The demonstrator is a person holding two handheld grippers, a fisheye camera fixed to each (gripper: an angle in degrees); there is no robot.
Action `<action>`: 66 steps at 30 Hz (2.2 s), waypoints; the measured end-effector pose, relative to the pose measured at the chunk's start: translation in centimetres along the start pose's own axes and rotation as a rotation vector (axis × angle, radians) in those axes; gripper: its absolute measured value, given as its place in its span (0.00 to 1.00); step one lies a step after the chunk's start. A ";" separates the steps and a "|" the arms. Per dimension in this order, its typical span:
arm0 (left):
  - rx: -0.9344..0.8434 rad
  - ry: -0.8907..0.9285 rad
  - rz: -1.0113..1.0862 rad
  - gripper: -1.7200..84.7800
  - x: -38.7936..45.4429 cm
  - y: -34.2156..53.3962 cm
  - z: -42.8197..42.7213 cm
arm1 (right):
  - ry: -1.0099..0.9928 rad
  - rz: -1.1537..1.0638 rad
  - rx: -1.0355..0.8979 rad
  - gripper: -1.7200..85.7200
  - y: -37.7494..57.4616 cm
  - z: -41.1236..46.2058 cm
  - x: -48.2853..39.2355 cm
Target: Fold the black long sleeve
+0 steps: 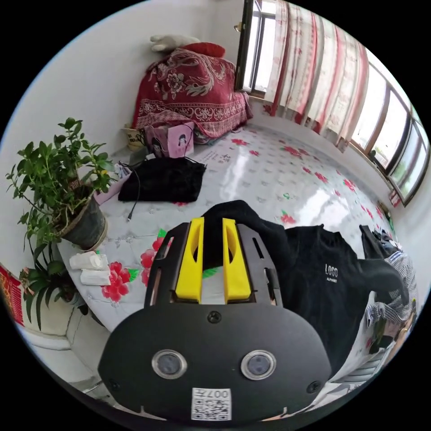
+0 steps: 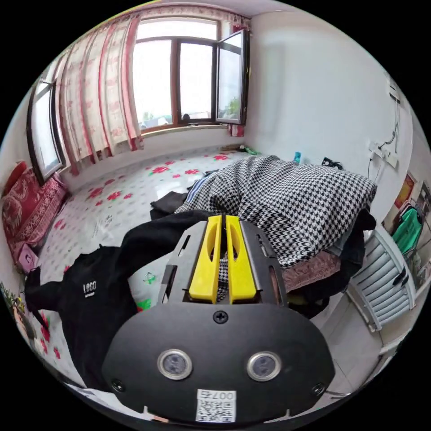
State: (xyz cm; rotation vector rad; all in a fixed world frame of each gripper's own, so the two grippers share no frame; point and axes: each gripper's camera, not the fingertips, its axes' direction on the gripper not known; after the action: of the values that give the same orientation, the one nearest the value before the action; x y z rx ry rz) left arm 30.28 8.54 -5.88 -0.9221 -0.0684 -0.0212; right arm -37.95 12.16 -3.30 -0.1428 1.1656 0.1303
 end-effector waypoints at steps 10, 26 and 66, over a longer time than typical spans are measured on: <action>-0.397 0.505 0.013 0.12 2.5 22.8 -2.2 | -0.545 -0.200 -0.703 0.10 24.6 5.9 -2.5; -0.431 0.797 -0.002 0.04 4.6 16.8 -9.6 | -0.769 -0.221 -0.530 0.04 15.4 2.1 -7.4; -0.510 0.865 -0.093 0.14 -8.7 17.9 -27.7 | -0.733 -0.087 -0.603 0.08 22.3 -3.6 8.6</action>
State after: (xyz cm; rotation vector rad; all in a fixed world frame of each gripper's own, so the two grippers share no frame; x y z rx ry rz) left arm 23.87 -2.85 -37.35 -1.3481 0.7265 -0.5394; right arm -41.77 33.70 -13.57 -0.6221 0.3591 0.4177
